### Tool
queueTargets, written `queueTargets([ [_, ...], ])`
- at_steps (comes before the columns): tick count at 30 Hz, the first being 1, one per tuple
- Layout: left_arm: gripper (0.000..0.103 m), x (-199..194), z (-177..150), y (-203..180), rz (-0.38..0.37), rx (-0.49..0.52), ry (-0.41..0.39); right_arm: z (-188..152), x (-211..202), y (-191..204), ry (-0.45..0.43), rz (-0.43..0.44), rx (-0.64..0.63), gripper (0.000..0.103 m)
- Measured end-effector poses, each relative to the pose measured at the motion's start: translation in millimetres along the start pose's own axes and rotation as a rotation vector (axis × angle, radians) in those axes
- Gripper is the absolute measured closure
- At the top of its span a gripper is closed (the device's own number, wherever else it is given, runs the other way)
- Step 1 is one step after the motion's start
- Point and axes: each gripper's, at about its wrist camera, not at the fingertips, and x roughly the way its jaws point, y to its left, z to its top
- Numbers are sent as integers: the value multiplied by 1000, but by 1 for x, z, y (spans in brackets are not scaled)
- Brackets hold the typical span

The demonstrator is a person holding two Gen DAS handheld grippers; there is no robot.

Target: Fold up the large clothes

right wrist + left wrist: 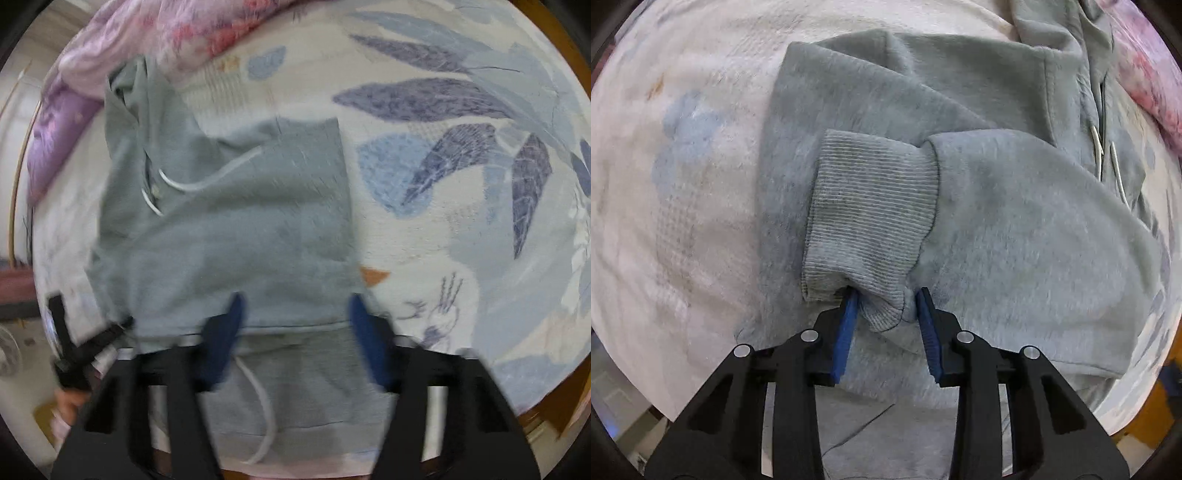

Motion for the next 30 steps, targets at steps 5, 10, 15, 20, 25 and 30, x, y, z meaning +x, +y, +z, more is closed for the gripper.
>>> queueTargets([
  [5,71,4,-1,-2,32,43,0,-9,91,-27,131,-46,-2,82],
  [10,72,-22,1,-21,84,121,-9,6,57,-23,98,-58,25,83],
  [15,73,-9,25,-23,96,114,-1,50,86,-24,112,-65,-25,83],
  [20,76,-13,44,-30,109,100,52,78,55,-13,71,-89,-83,87],
  [25,76,-32,59,-44,105,137,18,139,79,-19,82,-93,-35,89],
  [30,76,-10,83,-46,128,102,72,154,93,4,142,-222,-171,93],
])
